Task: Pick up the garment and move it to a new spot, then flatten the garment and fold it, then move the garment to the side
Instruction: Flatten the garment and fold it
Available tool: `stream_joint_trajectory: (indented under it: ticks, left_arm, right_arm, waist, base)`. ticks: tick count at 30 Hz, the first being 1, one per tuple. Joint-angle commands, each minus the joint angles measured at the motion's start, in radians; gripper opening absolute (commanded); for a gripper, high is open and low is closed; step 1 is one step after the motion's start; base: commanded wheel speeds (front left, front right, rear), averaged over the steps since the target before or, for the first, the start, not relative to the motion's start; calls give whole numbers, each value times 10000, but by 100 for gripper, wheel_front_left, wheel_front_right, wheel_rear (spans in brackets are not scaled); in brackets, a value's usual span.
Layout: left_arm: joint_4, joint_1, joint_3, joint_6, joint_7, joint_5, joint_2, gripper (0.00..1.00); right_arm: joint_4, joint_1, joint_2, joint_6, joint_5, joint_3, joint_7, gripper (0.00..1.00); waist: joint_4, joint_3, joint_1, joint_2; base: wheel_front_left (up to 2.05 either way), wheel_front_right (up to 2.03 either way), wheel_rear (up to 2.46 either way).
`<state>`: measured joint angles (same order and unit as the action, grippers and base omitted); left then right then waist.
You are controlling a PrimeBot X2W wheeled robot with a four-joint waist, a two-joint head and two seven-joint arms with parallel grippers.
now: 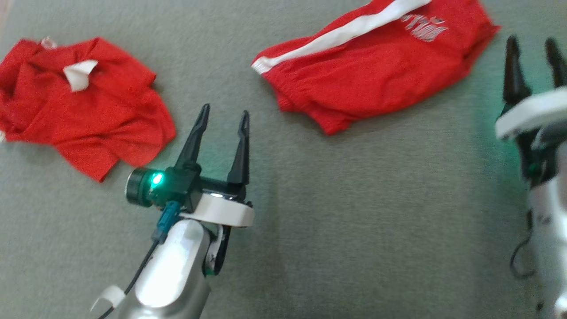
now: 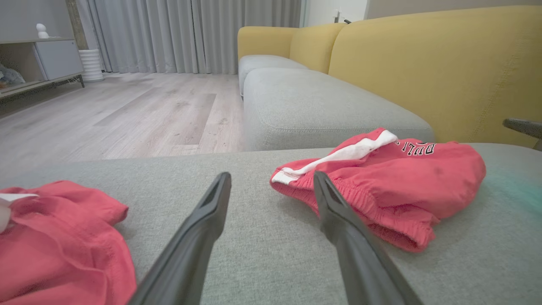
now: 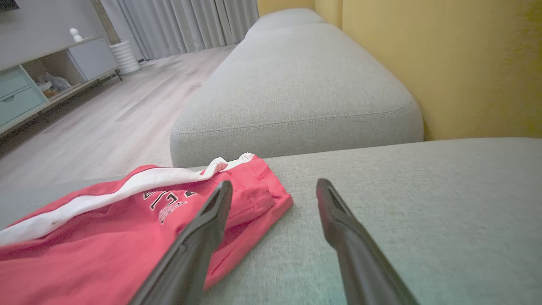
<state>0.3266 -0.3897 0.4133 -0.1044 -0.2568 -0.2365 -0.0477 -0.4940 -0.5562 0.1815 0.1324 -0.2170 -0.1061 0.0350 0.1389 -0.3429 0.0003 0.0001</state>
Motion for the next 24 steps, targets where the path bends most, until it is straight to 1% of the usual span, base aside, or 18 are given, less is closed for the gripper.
stream_joint_trajectory:
  ticks: [1, 7, 8, 9, 14, 18, 19, 20, 24]
  left_arm:
    - [-306, -347, -127, -16, -49, -26, -32, 100]
    - [-399, -770, 310, -193, -49, -358, -28, 100]
    - [-422, -916, 419, -242, -49, -443, -28, 100]
    - [-427, -980, 464, -272, -49, -475, -28, 100]
    - [-477, -1179, 594, -426, -49, -640, -27, 100]
    - [-510, -1218, 631, -508, -49, -735, -27, 100]
    - [-498, -1226, 625, -522, -49, -732, -27, 100]
    - [-480, -1233, 608, -537, -49, -721, -27, 100]
    - [-427, -1270, 535, -552, -49, -681, -27, 100]
  right_arm:
    - [-139, -673, 185, -17, 2, 126, -272, 100]
    - [-1970, -2225, 885, -17, 52, 253, -971, 100]
    - [-2549, -2557, 1260, -17, 458, 369, -1025, 100]
    - [-2844, -2701, 1385, -17, 649, 384, -1024, 100]
    - [-4033, -3280, 1540, -17, 955, 530, -971, 100]
    - [-4708, -3583, 1379, -17, 563, 975, -1071, 100]
    - [-4808, -3636, 1346, -17, 407, 1163, -1105, 3]
    - [-4871, -3674, 1344, -17, 265, 1333, -1086, 0]
    - [-4927, -3754, 1425, -17, -177, 1633, -775, 0]
  waist:
    - [537, -578, -3, -1]
    - [1092, -1059, -3, -1]
    - [1229, -1193, -3, -1]
    - [1278, -1240, -3, -1]
    - [1398, -1408, -3, -1]
    - [1361, -1491, -3, -1]
    - [1328, -1501, -3, -1]
    - [1283, -1498, -3, -1]
    - [1102, -1454, -3, -1]
  base:
    - [0, 0, 0]
    - [0, 0, 0]
    - [0, 0, 0]
    - [0, 0, 0]
    - [0, 0, 0]
    - [0, 0, 0]
    - [0, 0, 0]
    - [0, 0, 0]
    - [0, 0, 0]
